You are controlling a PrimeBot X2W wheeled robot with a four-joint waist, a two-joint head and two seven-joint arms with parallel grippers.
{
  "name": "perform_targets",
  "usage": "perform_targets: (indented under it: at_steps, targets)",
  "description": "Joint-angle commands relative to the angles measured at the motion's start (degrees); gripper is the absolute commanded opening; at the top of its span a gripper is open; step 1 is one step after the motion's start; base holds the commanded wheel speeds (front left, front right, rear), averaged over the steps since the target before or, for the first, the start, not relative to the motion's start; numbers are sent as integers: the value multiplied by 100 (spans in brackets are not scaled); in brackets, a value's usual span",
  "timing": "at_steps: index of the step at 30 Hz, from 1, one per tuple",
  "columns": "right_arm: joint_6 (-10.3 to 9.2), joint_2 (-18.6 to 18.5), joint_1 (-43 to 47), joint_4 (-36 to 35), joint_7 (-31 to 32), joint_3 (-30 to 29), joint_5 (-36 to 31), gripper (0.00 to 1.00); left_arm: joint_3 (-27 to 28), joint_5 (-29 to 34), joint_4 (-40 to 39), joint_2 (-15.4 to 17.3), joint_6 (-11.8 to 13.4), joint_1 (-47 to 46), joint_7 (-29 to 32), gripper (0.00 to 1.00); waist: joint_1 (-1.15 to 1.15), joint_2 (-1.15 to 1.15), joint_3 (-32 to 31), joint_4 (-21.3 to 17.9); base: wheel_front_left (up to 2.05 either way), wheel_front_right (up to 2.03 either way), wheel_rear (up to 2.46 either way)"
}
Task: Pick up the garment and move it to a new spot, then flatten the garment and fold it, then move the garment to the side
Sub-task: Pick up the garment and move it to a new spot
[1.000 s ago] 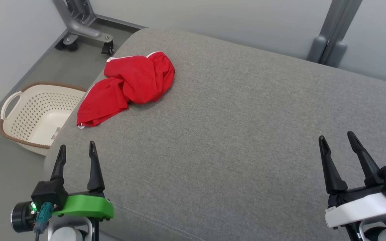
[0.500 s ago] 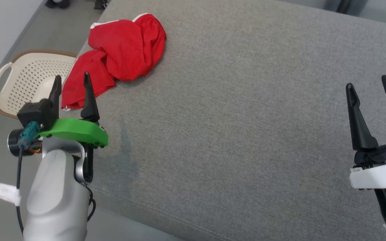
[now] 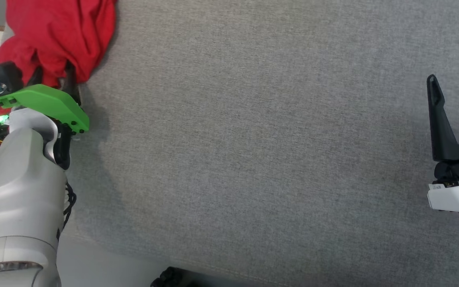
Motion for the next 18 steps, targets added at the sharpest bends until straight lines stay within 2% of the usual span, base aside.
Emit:
perform_targets:
  at_steps: [1,2,4,10,13,18]
  targets:
    - [-9,-28,-118,-13,-43,-20,-10,100,-14,-95,116,78,-16,-168,31,100,-1,0,394,-400,0,0,0]
    - [-9,-29,-120,-1,-50,-23,-8,100,-21,-119,183,119,-20,-224,26,100,-1,0,400,-409,0,0,0]
    - [-9,-19,-119,33,-73,-29,-10,100,-88,-156,293,170,-27,-304,-41,0,-1,0,388,-422,0,0,0]
    - [-9,78,-98,146,-210,4,-14,100,-103,-188,285,437,-19,-184,-468,0,-1,0,103,-434,0,0,0]
    - [-9,118,-59,221,-274,44,-24,100,-28,-165,74,539,66,-34,-546,0,-1,0,-126,-441,0,0,0]
    - [-9,208,-2,412,-420,188,-4,100,286,-13,-1090,648,320,605,-549,0,-1,0,-607,-519,0,0,0]
